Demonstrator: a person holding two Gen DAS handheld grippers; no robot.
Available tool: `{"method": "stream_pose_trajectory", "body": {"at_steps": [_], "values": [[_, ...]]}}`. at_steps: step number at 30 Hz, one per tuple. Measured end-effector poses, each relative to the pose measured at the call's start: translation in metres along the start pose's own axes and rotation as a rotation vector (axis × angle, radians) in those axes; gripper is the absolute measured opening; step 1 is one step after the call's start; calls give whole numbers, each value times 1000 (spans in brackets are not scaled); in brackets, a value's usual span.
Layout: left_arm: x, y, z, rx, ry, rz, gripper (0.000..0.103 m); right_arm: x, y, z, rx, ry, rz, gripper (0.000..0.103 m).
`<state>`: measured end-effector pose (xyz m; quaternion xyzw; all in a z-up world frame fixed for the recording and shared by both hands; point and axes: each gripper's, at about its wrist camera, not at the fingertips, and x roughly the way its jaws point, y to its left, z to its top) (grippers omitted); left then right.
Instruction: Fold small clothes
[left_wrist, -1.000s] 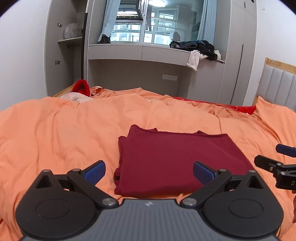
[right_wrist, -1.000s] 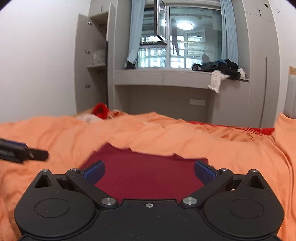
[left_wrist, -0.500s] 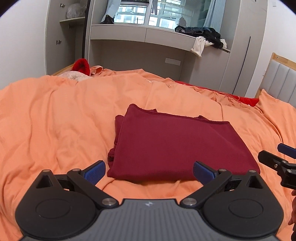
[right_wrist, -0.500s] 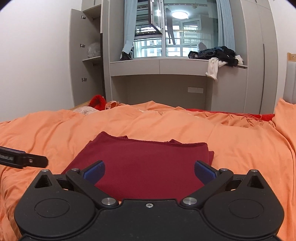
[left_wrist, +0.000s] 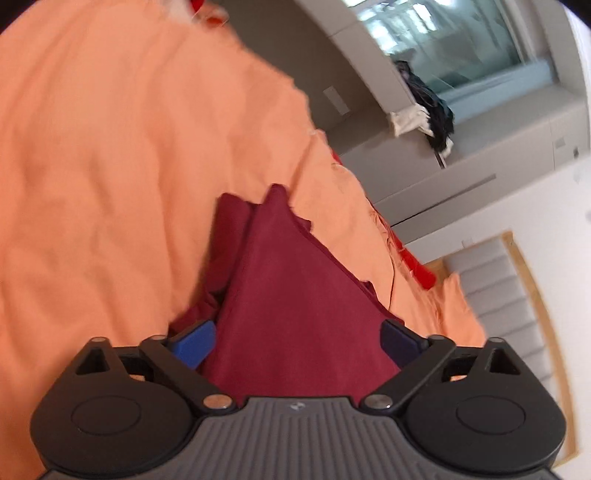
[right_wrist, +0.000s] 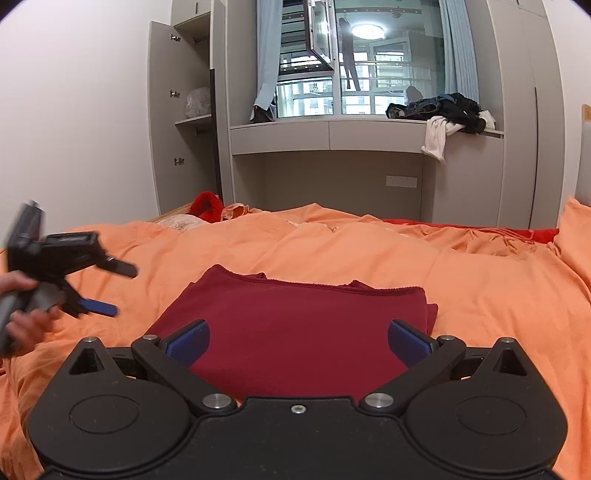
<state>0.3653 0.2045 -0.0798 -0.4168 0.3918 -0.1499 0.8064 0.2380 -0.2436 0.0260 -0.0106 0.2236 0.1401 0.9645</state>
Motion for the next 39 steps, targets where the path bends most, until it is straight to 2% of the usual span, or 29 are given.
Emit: {"method": "stream_pose_trajectory", "body": {"at_steps": [4,7,11,15,17,19,21,23,24,25,29,32,36,39], "values": [[25,24,14,34,4,58,93,0,1,-2,2,-12,13,103],[43,39,19,18,33,23,93,2,2,-2,2,-13,21,103],[65,35,19,76,63,5,93,7,4,-3,-3,-2,36,103],[87,29,23,93,101,-64,88,9,7,-2,-14,-4,40,103],[99,29,23,84,102,-54,88,10,8,-2,-13,-1,44,103],[103,35,20,57,81,-84,87,11,9,-2,-18,4,46,103],[98,43,19,15,55,-103,73,12,10,-3,-35,7,43,103],[94,51,21,-24,53,-139,31,13,11,-4,-54,9,30,103],[92,51,21,-20,50,-141,24,15,10,-4,-57,14,22,103],[91,48,21,-3,45,-130,22,16,9,-4,-51,18,19,103],[82,33,20,29,27,-104,15,16,6,-2,-7,23,49,103],[69,9,24,47,-2,-101,14,13,5,-1,-9,9,42,103],[55,-58,28,171,-40,15,14,10,-1,-1,-2,-1,15,103],[60,-117,26,272,-30,88,14,8,-9,-2,24,14,-12,103]]}}
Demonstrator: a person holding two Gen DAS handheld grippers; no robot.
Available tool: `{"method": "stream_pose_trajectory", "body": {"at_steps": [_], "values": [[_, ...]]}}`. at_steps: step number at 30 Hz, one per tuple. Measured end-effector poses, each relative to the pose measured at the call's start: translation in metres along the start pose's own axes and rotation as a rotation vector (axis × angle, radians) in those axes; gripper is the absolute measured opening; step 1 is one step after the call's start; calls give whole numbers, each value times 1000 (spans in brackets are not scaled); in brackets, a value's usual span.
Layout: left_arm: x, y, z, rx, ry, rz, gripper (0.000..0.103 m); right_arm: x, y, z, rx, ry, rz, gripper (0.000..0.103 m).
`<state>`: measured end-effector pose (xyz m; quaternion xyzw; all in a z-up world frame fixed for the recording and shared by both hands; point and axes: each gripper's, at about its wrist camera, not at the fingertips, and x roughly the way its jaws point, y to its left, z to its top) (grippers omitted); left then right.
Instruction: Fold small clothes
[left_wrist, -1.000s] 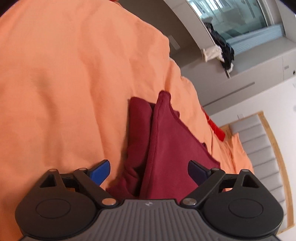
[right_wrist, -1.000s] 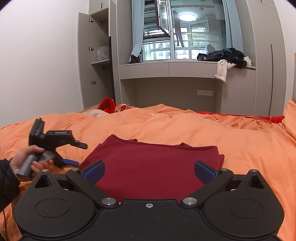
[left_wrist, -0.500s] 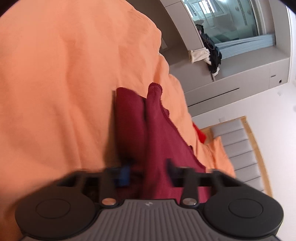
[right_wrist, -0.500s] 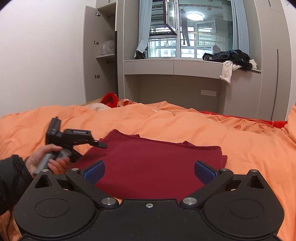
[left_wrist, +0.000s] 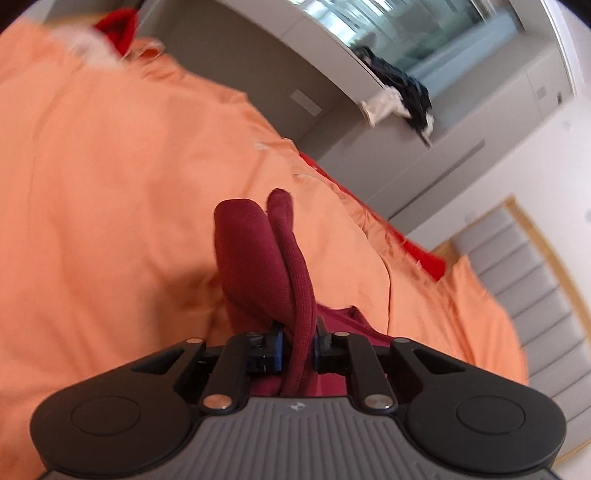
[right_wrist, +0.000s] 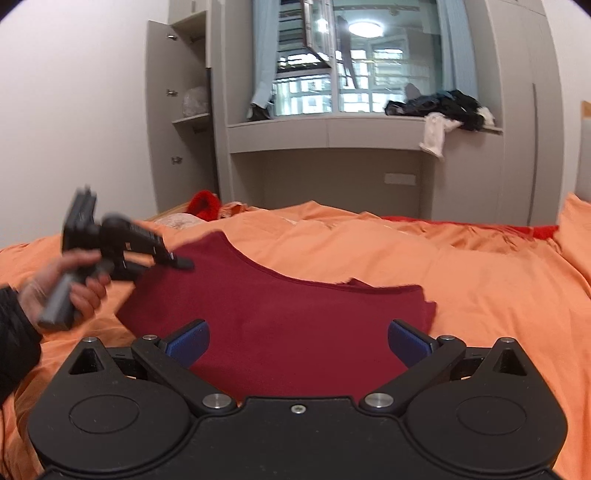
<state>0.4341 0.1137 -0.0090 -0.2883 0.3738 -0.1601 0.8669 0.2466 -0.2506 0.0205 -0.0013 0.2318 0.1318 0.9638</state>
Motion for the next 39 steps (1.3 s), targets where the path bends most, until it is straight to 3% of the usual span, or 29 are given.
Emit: {"method": "stream_pose_trajectory", "body": {"at_steps": [5,9,11,15,18,19,20,21,22,23,26,28,30,34,37,39], "values": [[24,-106,6,188,44,107,14,-13,-27,2,71,-11,-19,103],[78,-199,-14,375,120,211,15,-18,-57,-1,135,3,-78,103],[113,-231,-32,421,183,238,15,-20,-72,-3,184,22,-90,103],[177,-269,-83,467,278,265,15,-38,-105,-4,293,-12,-82,103],[206,-270,-118,489,328,278,17,-50,-127,-5,338,-43,-121,103],[210,-270,-125,490,325,282,21,-52,-135,-6,352,-44,-134,103],[209,-268,-127,484,312,277,32,-52,-143,-7,369,-39,-150,103],[205,-269,-124,456,299,234,44,-53,-151,-10,396,-32,-165,103],[194,-267,-119,401,286,149,68,-55,-160,-12,424,-30,-172,103],[180,-266,-111,323,256,37,85,-55,-169,-14,456,-29,-176,103],[136,-268,-82,149,159,-230,100,-58,-188,-19,538,-32,-182,103],[97,-275,-64,130,97,-244,102,-55,-196,-23,559,-21,-186,103],[54,-277,-56,204,33,-176,102,-45,-200,-27,542,25,-170,103],[-8,-254,-79,436,-53,107,102,-18,-184,-24,391,93,-45,93],[-21,-218,-119,535,-73,337,102,-5,-154,-13,229,50,46,88],[-10,-190,-141,531,-46,426,102,9,-139,-3,109,17,83,87]]}}
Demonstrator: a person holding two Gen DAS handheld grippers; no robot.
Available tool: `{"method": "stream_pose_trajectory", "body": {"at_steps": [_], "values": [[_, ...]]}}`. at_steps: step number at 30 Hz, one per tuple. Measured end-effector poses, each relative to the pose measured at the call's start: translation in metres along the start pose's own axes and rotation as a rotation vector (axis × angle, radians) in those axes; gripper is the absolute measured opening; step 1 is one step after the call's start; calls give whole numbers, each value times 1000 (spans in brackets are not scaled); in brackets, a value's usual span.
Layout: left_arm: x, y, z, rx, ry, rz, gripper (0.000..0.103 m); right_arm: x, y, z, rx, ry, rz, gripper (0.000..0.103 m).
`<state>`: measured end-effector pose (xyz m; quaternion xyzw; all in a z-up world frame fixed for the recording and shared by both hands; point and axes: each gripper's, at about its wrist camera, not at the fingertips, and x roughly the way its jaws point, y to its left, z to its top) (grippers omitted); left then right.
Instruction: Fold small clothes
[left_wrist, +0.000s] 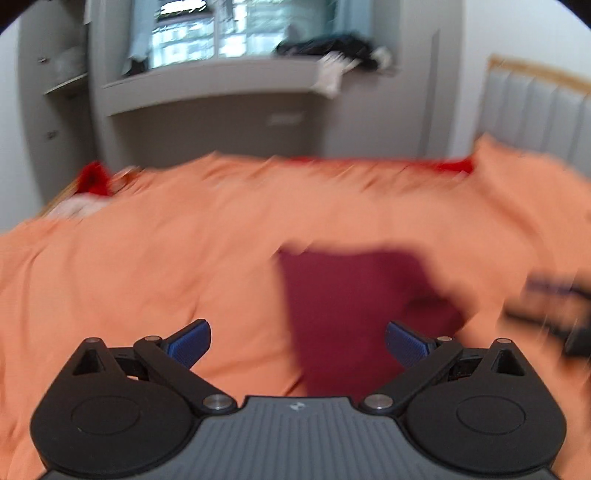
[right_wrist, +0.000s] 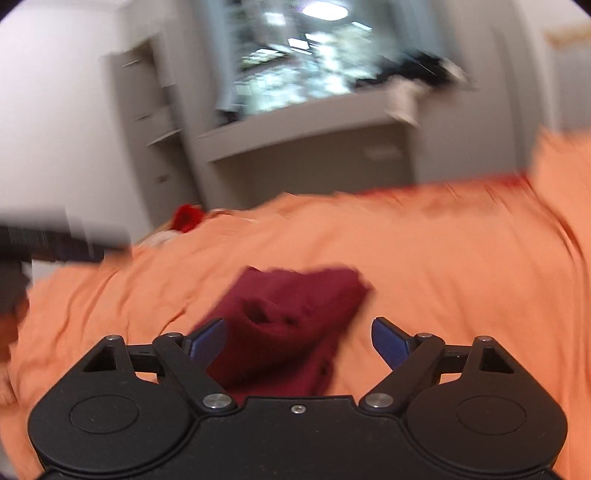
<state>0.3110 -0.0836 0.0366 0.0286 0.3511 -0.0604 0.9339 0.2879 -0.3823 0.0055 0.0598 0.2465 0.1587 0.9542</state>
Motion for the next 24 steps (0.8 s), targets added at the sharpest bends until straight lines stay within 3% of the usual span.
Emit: {"method": "stream_pose_trajectory", "body": {"at_steps": [3,5,6,9,11,14,16,19,24], "values": [[36,-2,-31,4,94,45,102,32,14,11,-99,53,13,73],[57,-3,-44,20,134,58,102,53,16,13,-84,99,40,59],[65,-4,-49,31,140,61,102,61,17,13,-57,117,52,59],[71,-8,-55,46,83,73,102,80,14,11,29,139,73,60],[69,-9,-53,44,54,70,102,88,18,15,21,153,72,46],[78,-5,-46,32,75,57,102,92,25,22,33,184,110,27],[85,-2,-47,19,78,53,102,90,28,25,64,221,118,29],[91,-3,-49,6,78,54,102,74,33,33,60,186,75,40],[83,-9,-51,29,61,65,102,75,39,35,34,200,20,45]]}}
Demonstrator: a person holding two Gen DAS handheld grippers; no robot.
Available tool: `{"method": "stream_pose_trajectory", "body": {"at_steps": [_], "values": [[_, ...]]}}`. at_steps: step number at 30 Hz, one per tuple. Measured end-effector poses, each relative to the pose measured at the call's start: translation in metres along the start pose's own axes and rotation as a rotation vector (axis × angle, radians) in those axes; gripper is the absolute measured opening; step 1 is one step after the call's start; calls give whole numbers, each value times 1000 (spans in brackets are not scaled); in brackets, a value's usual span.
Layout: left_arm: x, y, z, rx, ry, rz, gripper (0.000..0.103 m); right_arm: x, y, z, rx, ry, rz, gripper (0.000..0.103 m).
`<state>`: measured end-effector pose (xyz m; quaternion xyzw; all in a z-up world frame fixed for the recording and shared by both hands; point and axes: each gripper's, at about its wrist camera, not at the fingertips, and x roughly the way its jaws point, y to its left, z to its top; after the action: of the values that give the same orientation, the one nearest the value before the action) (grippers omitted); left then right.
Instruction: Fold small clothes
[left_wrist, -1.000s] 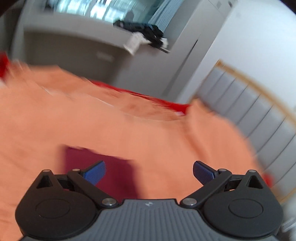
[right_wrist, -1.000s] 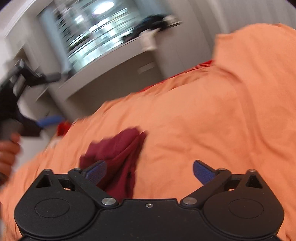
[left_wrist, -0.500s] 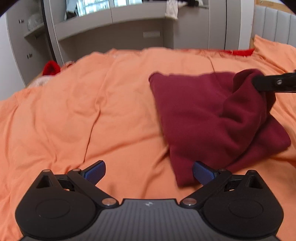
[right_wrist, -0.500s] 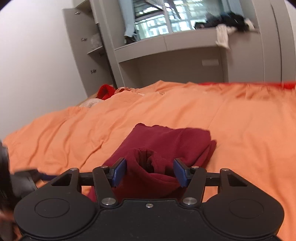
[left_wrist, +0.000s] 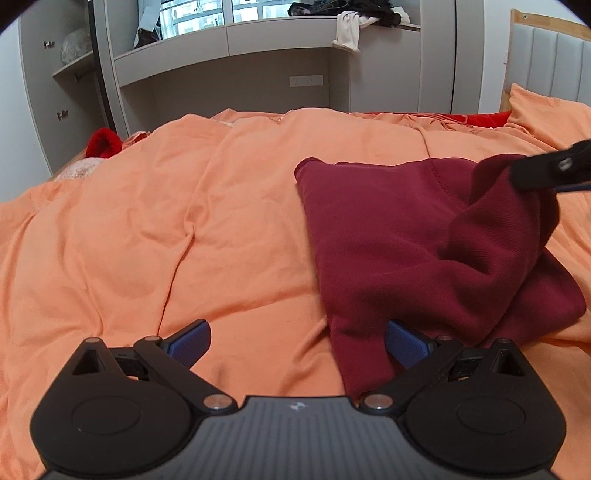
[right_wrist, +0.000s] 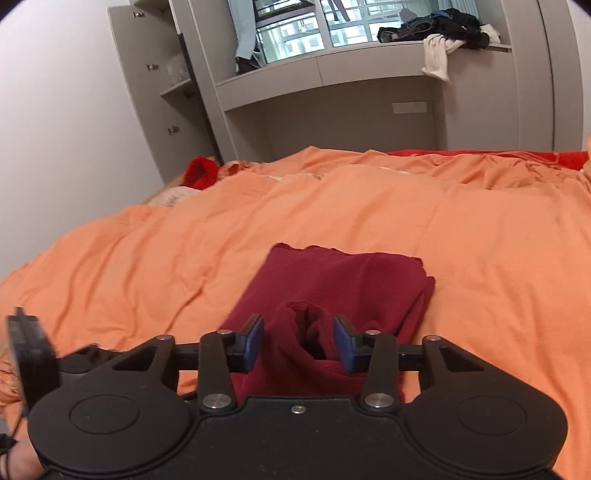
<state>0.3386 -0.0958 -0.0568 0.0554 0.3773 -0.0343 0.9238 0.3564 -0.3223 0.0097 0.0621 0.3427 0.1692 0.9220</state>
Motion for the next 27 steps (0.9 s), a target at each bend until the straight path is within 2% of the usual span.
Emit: {"method": "stream_pose_trajectory", "body": {"at_steps": [1,3,4,6,9,11,13,16,18,19,20,21,24,27], "values": [[-1,-1,-1,7,-4,5,102,5,-2,-2,11,10,4,45],[-2,-3,-3,25,-13,17,102,13,-8,-6,46,30,61,31],[-2,-3,-3,31,-15,22,102,16,-11,-8,53,44,80,5],[-2,-3,-5,39,-22,28,102,9,-15,-9,56,49,99,6],[-3,0,-7,40,-39,31,103,-23,-30,-8,126,-29,180,5],[-1,2,-9,46,-23,40,103,-39,-41,-12,162,-42,232,5],[1,5,-10,49,-7,37,103,-43,-51,-26,171,12,227,5],[2,8,-10,35,9,22,103,-24,-71,-64,180,155,146,6],[-1,8,-10,29,9,22,102,-16,-88,-81,252,217,171,8],[-4,8,-10,32,5,23,102,-19,-94,-81,294,216,196,16],[-7,8,-10,36,-1,20,102,-26,-99,-76,325,207,220,33],[-10,7,-10,40,-8,15,102,-37,-103,-67,338,160,234,38],[-18,6,-9,39,-22,-6,102,-53,-123,-29,377,15,253,38],[-20,10,-8,16,-24,-33,102,-17,-149,7,426,5,194,39]]}}
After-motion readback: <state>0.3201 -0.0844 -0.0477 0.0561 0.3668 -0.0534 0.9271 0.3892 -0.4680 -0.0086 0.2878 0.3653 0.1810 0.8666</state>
